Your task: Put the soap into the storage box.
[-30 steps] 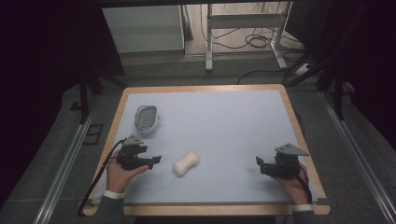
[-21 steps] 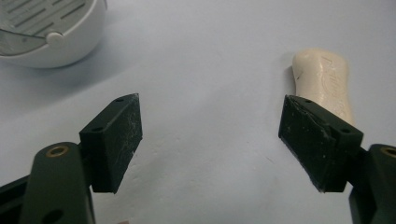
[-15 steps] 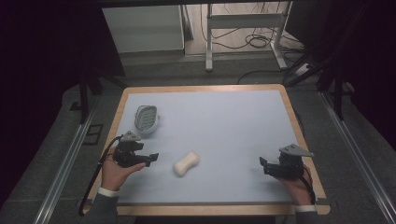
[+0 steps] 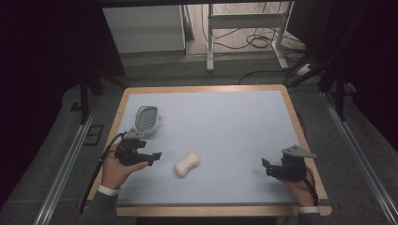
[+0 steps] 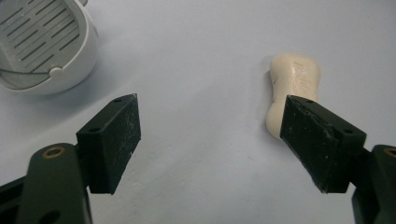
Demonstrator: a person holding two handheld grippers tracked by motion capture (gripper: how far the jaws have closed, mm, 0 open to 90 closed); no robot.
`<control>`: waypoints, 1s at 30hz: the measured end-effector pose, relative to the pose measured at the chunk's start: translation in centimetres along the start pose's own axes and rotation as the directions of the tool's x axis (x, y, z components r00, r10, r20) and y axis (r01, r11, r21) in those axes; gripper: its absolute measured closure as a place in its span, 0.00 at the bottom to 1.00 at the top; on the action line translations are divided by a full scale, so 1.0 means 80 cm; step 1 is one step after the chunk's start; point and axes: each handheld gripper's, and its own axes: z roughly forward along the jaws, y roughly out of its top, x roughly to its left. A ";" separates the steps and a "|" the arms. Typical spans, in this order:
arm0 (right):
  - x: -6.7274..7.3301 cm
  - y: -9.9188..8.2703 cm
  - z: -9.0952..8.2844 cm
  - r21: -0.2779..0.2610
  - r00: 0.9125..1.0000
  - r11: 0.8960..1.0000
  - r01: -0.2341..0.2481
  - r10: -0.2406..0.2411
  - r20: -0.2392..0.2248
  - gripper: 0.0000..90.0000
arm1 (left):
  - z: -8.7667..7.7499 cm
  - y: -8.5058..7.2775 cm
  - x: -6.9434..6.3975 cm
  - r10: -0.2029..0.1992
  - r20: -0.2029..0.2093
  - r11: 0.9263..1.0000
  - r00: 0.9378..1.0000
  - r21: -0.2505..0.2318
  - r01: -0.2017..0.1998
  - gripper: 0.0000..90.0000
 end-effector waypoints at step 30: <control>-0.005 -0.002 -0.001 0.005 1.000 1.000 -0.003 0.002 0.019 0.11 | 0.023 0.030 -0.034 0.091 0.048 0.992 0.995 0.085 -0.095 0.23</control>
